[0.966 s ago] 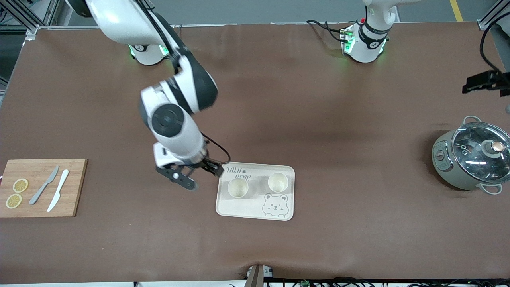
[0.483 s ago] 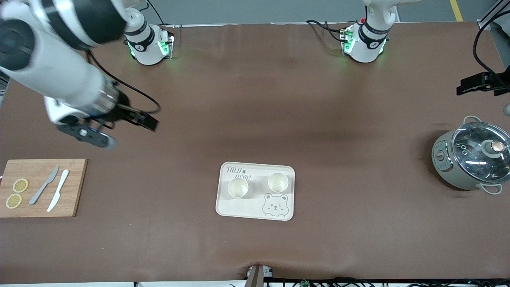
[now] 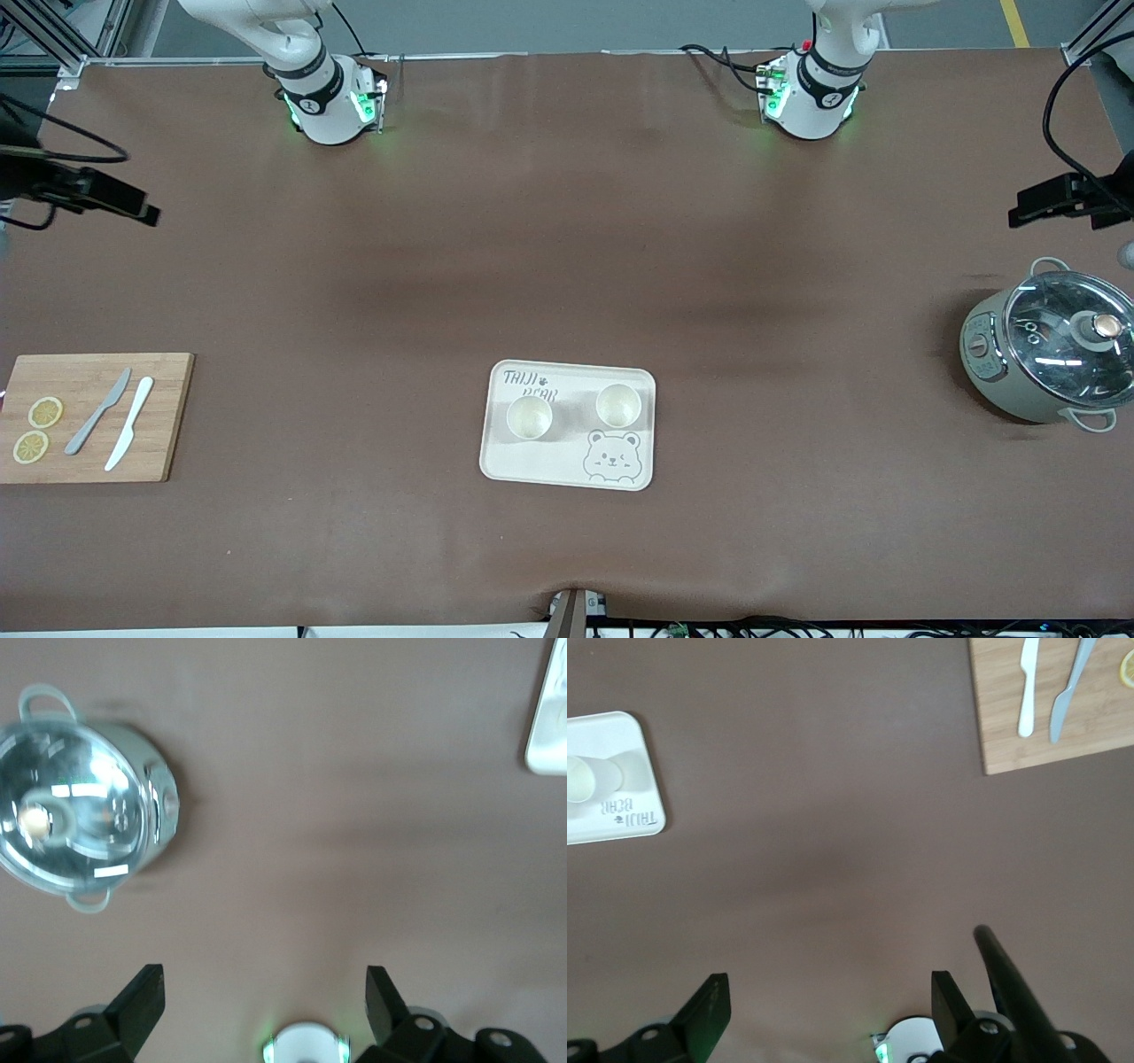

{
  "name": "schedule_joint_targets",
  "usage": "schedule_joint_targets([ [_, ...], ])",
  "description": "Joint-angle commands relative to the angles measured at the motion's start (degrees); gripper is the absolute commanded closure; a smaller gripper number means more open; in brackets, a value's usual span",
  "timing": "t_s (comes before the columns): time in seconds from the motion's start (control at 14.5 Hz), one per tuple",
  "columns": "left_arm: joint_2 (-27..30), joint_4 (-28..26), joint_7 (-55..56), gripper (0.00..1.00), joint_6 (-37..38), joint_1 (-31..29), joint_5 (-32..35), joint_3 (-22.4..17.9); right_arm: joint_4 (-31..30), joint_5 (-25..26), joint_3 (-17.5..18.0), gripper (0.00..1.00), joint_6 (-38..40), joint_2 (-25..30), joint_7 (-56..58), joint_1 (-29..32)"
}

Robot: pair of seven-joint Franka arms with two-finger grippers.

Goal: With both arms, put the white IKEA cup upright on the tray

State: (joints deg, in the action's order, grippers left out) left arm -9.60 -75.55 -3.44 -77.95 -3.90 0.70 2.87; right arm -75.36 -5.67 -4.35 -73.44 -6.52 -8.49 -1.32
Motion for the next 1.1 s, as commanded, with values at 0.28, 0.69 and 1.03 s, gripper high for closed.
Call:
schedule_joint_targets([
  [0.28,-3.6,0.5,2.6,0.0,-8.2,0.6,-0.5,-0.1,-2.7,11.6,1.7,0.0,-8.3,2.8,11.3,3.2],
  [0.69,5.0,-2.5,7.5,0.0,0.9,2.4,-2.0,1.3,-3.6,11.2,1.5,0.0,-10.9,1.9,10.9,1.9],
  [1.03,5.4,-2.8,15.1,0.0,1.5,6.9,-2.9,4.1,-3.9,10.9,1.4,0.0,-11.3,1.9,10.8,1.4],
])
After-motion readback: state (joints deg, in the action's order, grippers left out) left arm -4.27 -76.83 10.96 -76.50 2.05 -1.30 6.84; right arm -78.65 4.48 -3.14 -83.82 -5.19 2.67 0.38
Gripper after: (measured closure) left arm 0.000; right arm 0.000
